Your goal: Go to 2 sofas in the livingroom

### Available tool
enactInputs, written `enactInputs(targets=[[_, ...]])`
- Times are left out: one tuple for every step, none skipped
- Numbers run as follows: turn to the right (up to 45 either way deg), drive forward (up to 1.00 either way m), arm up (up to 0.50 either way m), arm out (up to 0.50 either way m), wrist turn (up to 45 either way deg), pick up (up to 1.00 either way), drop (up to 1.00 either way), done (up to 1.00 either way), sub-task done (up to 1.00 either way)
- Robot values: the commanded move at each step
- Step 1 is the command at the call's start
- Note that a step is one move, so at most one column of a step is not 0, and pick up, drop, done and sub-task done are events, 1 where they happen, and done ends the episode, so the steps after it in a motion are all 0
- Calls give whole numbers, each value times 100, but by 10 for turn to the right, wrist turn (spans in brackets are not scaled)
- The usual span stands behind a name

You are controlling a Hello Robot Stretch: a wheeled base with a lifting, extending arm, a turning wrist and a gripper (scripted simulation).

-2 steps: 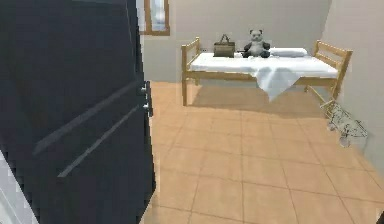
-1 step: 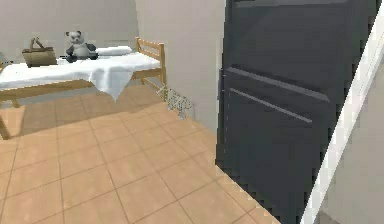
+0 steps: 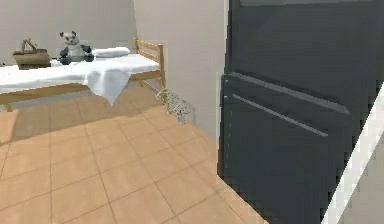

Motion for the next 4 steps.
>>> enactInputs(targets=[[-420, 0, 0, 0, 0, 0, 0, 0, 0], [0, 100, 0, 0, 0, 0, 0, 0, 0], [0, 35, 0, 0, 0, 0, 0, 0, 0], [-330, 0, 0, 0, 0, 0, 0, 0, 0]])
